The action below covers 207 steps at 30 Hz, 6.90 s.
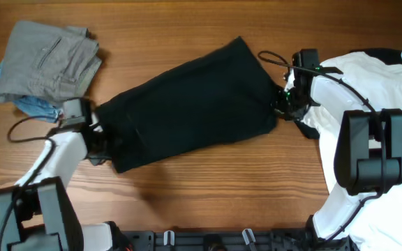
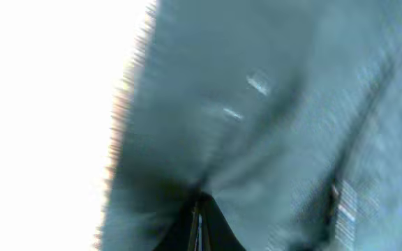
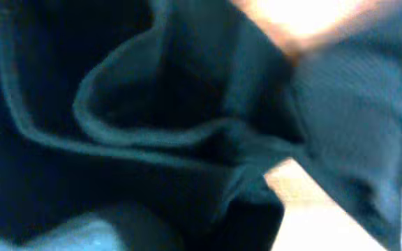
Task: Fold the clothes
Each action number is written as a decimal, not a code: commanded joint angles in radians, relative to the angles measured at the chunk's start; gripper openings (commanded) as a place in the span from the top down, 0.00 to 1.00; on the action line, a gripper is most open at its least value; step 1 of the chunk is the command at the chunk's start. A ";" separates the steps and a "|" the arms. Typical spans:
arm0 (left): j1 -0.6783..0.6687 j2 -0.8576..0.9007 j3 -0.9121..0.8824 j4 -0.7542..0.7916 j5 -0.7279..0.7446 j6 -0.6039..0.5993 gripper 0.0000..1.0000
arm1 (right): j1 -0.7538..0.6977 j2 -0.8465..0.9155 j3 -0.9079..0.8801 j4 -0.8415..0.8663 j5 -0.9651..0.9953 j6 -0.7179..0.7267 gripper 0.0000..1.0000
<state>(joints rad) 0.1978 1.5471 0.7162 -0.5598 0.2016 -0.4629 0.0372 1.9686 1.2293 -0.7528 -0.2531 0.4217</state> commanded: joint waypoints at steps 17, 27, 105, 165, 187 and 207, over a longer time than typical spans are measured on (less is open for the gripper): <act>0.164 -0.133 0.217 -0.318 0.138 0.285 0.09 | 0.036 -0.335 0.000 -0.052 -0.114 -0.246 0.77; 0.160 0.081 0.217 -0.212 0.237 0.338 0.16 | 0.114 -0.081 -0.041 0.128 -0.200 -0.077 0.83; -0.517 0.344 0.922 -0.496 -0.005 -0.012 0.96 | 0.309 -0.157 -0.175 0.240 -0.305 0.038 0.96; -0.410 0.353 0.671 -0.365 0.027 0.146 0.80 | 0.159 0.017 -0.214 0.742 -0.291 0.284 0.79; -0.697 0.353 0.563 -0.307 0.073 0.002 0.92 | 0.146 -0.150 -0.215 0.708 0.036 -0.043 0.76; -0.280 0.353 0.513 0.166 0.110 -0.010 0.78 | 0.286 -0.581 -0.215 0.255 -0.166 -0.055 0.69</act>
<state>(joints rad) -0.1707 1.8984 1.1690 -0.3927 0.1555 -0.5060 0.2783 1.4357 1.0161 -0.4946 -0.3920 0.3882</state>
